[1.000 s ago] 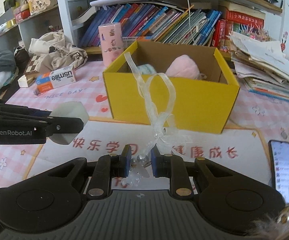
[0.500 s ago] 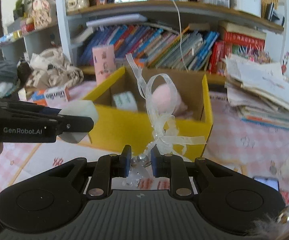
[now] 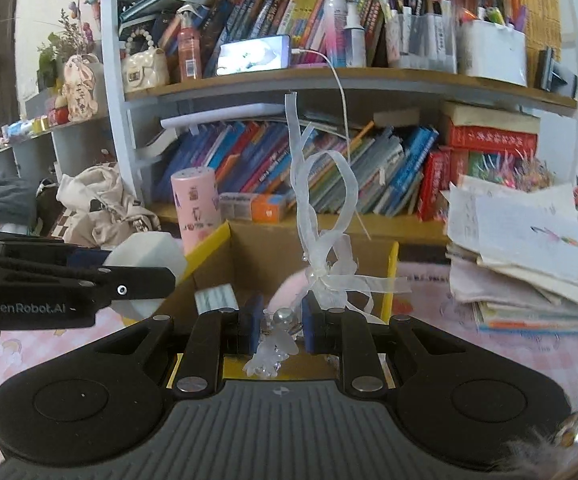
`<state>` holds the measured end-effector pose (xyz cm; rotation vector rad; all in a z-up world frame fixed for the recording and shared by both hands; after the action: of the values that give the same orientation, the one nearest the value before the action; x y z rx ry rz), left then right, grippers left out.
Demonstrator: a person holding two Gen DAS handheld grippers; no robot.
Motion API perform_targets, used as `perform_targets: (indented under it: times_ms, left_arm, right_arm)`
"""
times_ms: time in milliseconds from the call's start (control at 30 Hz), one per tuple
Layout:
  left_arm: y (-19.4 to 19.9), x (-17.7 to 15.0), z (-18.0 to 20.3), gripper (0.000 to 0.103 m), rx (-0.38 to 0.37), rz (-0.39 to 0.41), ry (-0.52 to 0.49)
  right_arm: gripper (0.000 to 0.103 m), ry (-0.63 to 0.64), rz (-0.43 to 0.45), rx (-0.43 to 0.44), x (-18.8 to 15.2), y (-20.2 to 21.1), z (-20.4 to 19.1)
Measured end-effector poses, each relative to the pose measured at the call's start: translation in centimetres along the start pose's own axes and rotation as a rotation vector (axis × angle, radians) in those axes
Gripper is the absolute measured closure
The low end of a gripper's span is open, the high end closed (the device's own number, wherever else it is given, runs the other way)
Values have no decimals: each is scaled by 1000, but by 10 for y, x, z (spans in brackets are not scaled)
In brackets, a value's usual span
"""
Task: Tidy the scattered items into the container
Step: 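Carry the white block and pearl accessory with both tools over the yellow box, then lower the white block into the box with the left tool while the right tool lowers the pearl accessory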
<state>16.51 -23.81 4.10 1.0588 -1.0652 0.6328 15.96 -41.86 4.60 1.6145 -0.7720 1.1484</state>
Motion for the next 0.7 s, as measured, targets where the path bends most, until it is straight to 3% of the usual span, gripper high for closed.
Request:
perform_targets:
  times_ms: [367, 700]
  left_arm:
    - [-53, -2, -13, 67, 77, -70, -7]
    - [-90, -21, -12, 67, 74, -175, -48]
  right_arm:
    - [84, 35, -93, 63, -7, -55, 12]
    - [84, 61, -217, 123, -28, -95, 20]
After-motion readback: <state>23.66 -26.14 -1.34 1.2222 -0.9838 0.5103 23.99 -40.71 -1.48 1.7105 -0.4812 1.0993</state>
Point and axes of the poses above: each gripper's, at about its wrist camera, not at the fingertips, and y roughly against the way its jaws point, z to its right, x to its top, the point moved 3 cm from there along -y, roughly the way its jaws point, and after that the axes turned 6 degrees about z, right-handed, at the moved point
